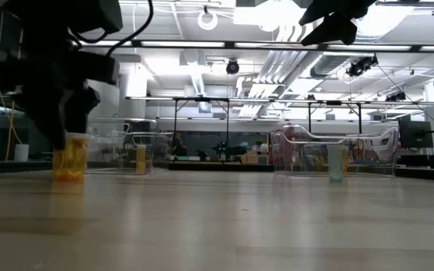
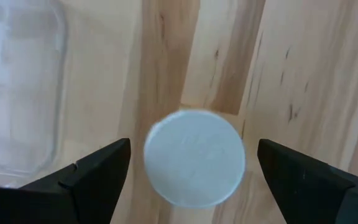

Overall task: Pick and place medicine bottles into bin by pill shape (circle, oval)
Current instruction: Put the large orange pill bottle into the right transparent bin

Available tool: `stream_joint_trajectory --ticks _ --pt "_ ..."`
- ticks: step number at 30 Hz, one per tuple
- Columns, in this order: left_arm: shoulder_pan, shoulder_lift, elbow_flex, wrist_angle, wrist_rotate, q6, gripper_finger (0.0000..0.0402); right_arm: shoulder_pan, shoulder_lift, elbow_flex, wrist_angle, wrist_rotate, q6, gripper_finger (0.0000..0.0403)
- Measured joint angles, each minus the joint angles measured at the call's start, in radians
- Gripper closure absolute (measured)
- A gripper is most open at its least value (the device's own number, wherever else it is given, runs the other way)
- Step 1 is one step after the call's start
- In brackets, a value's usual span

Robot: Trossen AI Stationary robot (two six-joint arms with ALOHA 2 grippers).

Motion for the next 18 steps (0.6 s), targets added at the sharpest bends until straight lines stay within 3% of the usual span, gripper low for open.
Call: stream_joint_trajectory --ticks 8,18 --pt "0.001 0.02 -0.017 0.032 -0.003 -0.008 0.0075 0.0 0.0 0.0 0.0 0.0 0.0 0.0144" --pt "0.001 0.014 -0.016 0.024 -0.015 0.008 0.0161 0.0 0.0 0.0 0.0 0.0 0.0 0.0144"
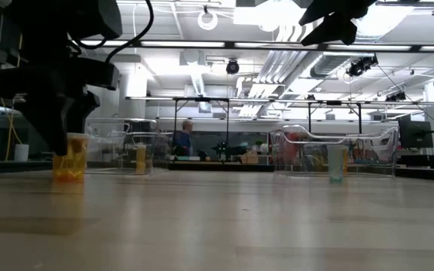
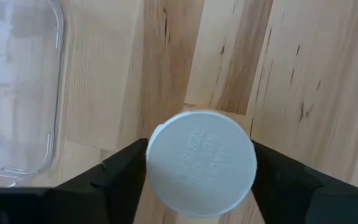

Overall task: Pick and place medicine bottles into bin by pill shape (circle, oval)
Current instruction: Put the large orange pill bottle into the right transparent bin

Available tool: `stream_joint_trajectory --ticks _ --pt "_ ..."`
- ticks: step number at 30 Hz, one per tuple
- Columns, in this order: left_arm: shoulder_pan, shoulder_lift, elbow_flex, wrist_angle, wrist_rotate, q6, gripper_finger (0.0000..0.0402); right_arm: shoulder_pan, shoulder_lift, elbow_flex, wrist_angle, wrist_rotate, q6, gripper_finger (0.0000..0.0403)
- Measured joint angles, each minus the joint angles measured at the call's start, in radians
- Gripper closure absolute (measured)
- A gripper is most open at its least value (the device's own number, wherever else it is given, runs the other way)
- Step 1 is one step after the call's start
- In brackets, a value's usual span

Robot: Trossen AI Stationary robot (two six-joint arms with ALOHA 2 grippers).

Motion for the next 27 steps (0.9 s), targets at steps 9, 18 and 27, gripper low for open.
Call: stream_joint_trajectory --ticks 9,18,27 --pt "0.0 -0.059 0.001 -0.001 -0.02 0.007 0.0224 0.0 0.0 0.0 0.042 -0.004 0.011 0.0144" --pt "0.0 -0.19 0.18 0.019 -0.02 0.023 0.0209 0.0 0.079 0.0 0.336 -0.109 -0.027 0.0144" --pt "0.049 -0.111 0.414 0.036 0.024 0.042 0.0207 0.033 0.325 0.172 0.361 -0.237 -0.161 0.0144"
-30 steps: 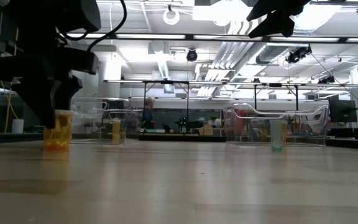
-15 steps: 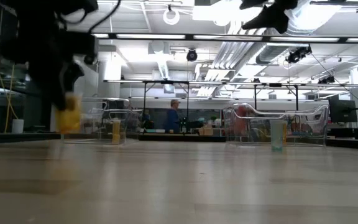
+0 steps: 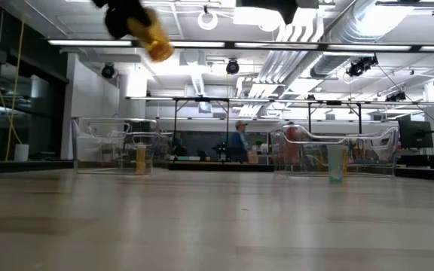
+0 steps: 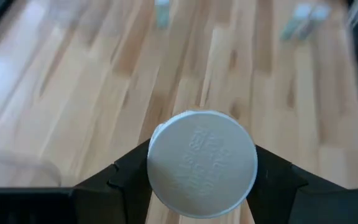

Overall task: Pick and place medicine bottles into bin by pill shape (circle, oval)
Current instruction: Put the large orange pill bottle into the right transparent bin

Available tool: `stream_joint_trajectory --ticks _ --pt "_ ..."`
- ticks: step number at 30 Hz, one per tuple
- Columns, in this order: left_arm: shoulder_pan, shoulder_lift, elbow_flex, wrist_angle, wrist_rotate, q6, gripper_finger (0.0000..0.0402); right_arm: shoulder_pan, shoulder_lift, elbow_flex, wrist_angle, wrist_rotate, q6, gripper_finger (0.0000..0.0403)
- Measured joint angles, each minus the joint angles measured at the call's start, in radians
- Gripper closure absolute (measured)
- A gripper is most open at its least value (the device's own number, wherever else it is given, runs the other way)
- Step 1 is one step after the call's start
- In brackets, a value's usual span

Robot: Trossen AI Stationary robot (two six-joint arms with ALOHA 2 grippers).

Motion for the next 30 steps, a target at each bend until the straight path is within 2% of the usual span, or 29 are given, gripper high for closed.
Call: stream_joint_trajectory --ticks 8,12,17,30 --pt "0.03 0.093 0.105 -0.001 0.046 0.063 0.0207 0.006 0.194 0.187 -0.205 -0.059 -0.098 0.0119" --pt "0.03 0.11 0.114 0.008 0.05 0.08 0.0207 0.006 0.251 0.25 -0.222 -0.053 -0.136 0.0102" --pt "0.03 0.112 0.114 0.026 0.05 0.08 0.0207 -0.005 0.299 0.272 -0.219 0.024 -0.146 0.0086" --pt "0.03 0.112 0.114 0.136 0.063 0.081 0.0206 -0.016 0.325 0.274 -0.128 -0.008 -0.091 0.0084"
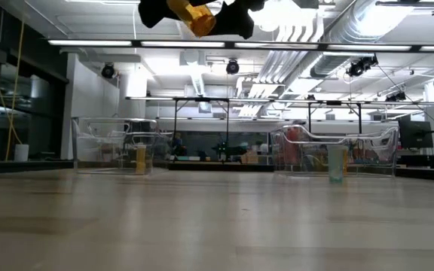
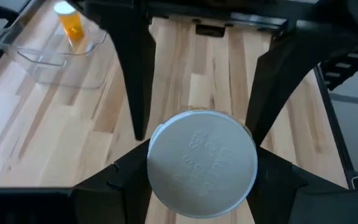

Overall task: Pick and place medicine bottles into bin by pill shape (circle, oval)
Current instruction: Put the large orange pill bottle into the right transparent bin

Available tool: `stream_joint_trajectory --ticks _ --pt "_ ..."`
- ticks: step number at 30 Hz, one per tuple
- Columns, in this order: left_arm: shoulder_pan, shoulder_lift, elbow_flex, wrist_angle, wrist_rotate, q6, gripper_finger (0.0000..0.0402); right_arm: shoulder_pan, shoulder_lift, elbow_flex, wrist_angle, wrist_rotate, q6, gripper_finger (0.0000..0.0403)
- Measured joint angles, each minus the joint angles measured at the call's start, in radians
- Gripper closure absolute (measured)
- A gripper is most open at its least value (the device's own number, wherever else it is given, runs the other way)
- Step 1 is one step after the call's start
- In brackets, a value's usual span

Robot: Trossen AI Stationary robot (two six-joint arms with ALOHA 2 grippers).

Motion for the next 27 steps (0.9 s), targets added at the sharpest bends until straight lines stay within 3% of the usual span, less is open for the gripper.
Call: stream_joint_trajectory --ticks 7,27 --pt "0.001 -0.001 0.0 0.029 0.0 0.026 0.0206 0.0 0.0 0.0 0.018 -0.001 0.001 0.0098" --pt "0.001 -0.001 0.0 0.044 -0.006 0.026 0.0206 0.0 0.0 0.0 0.016 0.0 -0.028 0.023"
